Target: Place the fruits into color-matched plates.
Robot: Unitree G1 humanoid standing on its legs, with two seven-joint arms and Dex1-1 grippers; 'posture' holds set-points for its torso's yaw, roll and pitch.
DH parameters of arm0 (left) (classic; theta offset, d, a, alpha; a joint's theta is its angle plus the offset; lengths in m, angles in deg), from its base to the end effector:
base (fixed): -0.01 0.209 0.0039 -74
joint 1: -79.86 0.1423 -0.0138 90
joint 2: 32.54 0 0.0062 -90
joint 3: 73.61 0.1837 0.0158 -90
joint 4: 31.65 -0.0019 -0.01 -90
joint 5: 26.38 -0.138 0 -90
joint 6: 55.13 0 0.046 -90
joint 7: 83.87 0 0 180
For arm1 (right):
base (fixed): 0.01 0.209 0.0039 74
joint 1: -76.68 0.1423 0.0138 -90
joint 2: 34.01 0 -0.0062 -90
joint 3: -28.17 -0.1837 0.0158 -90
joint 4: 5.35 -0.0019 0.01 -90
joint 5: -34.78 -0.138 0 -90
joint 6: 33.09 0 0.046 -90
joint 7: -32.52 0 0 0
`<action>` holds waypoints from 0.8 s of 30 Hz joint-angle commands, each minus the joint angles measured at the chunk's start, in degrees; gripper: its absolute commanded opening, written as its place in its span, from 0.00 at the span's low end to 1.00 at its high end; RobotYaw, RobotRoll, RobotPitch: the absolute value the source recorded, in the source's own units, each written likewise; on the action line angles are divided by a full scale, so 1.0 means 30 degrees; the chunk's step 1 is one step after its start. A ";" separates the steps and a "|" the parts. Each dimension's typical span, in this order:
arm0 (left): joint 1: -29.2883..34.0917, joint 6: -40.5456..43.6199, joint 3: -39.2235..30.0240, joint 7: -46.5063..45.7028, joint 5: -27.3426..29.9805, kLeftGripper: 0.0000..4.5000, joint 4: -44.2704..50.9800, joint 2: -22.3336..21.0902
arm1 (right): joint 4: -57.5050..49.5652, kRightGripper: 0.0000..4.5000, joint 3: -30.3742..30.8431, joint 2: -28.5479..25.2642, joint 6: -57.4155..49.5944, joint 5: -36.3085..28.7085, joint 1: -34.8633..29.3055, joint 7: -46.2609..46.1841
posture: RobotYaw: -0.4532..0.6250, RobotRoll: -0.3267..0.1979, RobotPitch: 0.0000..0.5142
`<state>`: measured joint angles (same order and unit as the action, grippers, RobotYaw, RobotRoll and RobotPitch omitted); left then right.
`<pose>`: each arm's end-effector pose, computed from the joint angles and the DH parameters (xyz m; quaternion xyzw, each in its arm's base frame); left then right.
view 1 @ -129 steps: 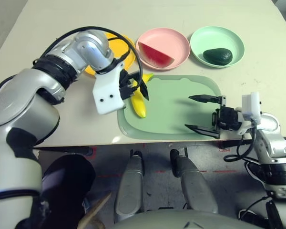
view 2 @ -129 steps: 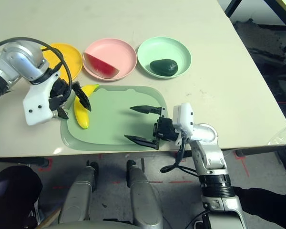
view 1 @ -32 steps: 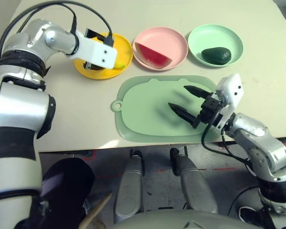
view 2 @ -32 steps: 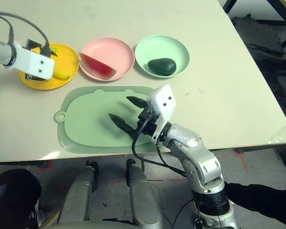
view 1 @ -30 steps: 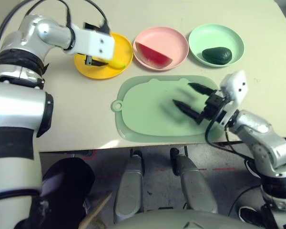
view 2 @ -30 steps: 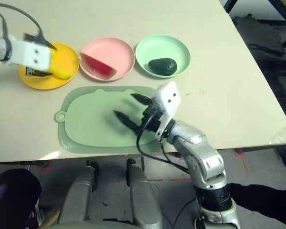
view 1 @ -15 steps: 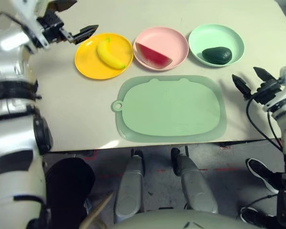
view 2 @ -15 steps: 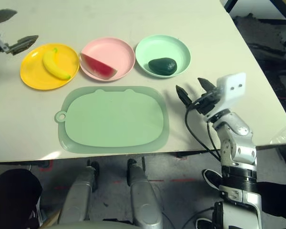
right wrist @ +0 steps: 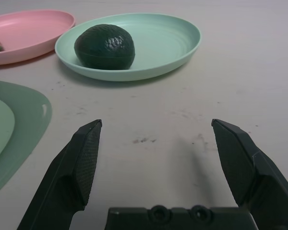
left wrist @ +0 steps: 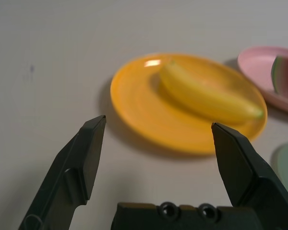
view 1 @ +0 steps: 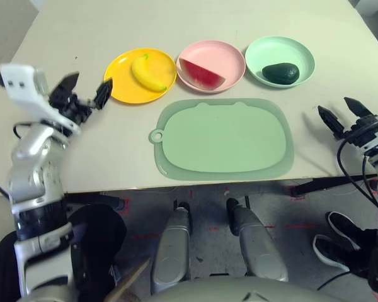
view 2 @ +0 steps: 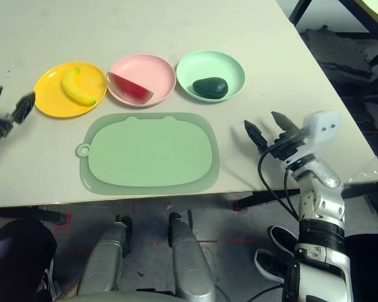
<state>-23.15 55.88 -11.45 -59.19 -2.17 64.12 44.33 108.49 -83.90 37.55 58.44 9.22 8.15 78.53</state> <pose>0.2171 0.3035 0.1575 0.0138 -0.0787 -0.0445 0.9958 0.2474 -0.3326 0.1332 -0.0362 -0.1001 0.1806 0.9778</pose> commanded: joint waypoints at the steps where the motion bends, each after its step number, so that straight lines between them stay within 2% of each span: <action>1: 0.1220 -0.0388 -0.0413 -0.0485 0.0311 0.99 0.0710 0.0589 | 0.1134 1.00 -0.0596 -0.0415 0.0291 -0.0336 -0.0013 0.0546 | 0.44 0.62 0.67; 4: 0.2091 -0.1079 -0.0395 -0.0387 0.0118 0.99 0.0554 0.0753 | 0.1985 1.00 -0.1124 -0.0447 0.0747 -0.0618 0.0180 0.0678 | 0.44 0.62 0.68; 11: 0.3661 -0.3255 -0.0252 0.0060 -0.0136 0.99 0.0057 0.1049 | 0.3941 1.00 -0.2526 -0.0593 0.2263 -0.0497 0.0898 -0.1102 | 0.44 0.62 0.70; 24: 0.3856 -0.4352 -0.0702 -0.0222 -0.0166 0.99 -0.0904 0.0352 | 0.5380 1.00 -0.2680 -0.0838 0.3100 -0.0433 0.1309 -0.1661 | 0.44 0.62 0.74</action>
